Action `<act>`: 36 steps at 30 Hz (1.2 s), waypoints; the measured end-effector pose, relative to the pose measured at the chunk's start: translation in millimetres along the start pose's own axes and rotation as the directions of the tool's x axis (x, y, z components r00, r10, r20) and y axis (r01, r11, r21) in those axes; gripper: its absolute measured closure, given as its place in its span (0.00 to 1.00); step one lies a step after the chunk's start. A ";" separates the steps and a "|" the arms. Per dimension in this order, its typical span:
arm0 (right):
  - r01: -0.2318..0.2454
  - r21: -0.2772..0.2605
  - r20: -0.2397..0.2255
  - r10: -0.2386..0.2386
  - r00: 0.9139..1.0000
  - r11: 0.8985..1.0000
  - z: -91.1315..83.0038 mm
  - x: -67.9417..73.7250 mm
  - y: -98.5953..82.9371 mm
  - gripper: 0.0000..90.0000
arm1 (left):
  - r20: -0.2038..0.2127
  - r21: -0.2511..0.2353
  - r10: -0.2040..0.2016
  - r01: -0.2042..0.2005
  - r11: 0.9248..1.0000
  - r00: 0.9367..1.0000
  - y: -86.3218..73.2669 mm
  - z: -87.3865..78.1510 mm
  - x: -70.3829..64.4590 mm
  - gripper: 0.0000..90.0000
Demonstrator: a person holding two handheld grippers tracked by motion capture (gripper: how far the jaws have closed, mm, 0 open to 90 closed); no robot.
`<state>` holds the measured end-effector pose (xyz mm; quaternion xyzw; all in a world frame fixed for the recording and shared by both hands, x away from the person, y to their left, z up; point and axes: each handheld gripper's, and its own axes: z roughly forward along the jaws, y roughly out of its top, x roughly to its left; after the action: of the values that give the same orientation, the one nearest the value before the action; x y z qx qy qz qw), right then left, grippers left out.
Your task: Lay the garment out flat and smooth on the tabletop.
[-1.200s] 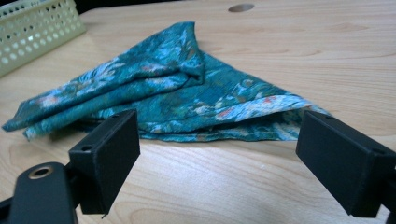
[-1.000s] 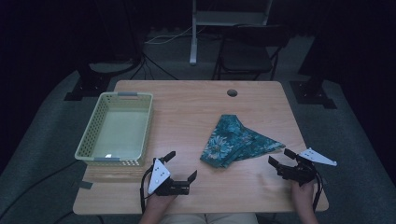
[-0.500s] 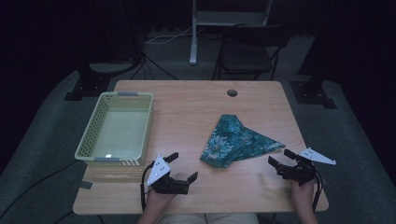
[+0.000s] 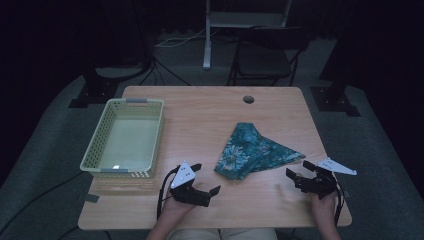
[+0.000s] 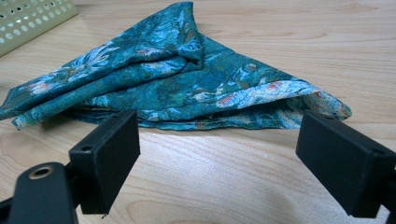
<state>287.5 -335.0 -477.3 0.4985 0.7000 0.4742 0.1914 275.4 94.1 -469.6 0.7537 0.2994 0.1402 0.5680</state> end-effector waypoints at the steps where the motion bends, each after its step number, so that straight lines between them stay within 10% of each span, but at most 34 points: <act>1: 0.000 0.001 0.002 0.000 1.000 1.000 0.0 0.0 0.0 0.15 | 0.006 -0.009 0.000 0.000 1.000 1.000 3.1 0.4 0.3 0.01; 22: -0.006 0.002 0.002 0.006 1.000 1.000 -0.3 0.0 -0.1 0.15 | 0.064 0.015 0.036 -0.037 0.999 0.997 55.6 51.1 -20.3 0.01; 36: -0.004 0.012 -0.016 0.005 1.000 1.000 0.6 0.4 0.0 0.15 | 0.036 0.126 0.106 -0.109 0.986 0.994 87.4 111.8 -28.2 0.05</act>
<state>287.8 -334.4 -477.5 0.4974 0.7031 0.4746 0.1818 340.5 -24.9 -419.1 0.8055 0.2584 0.1402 0.5145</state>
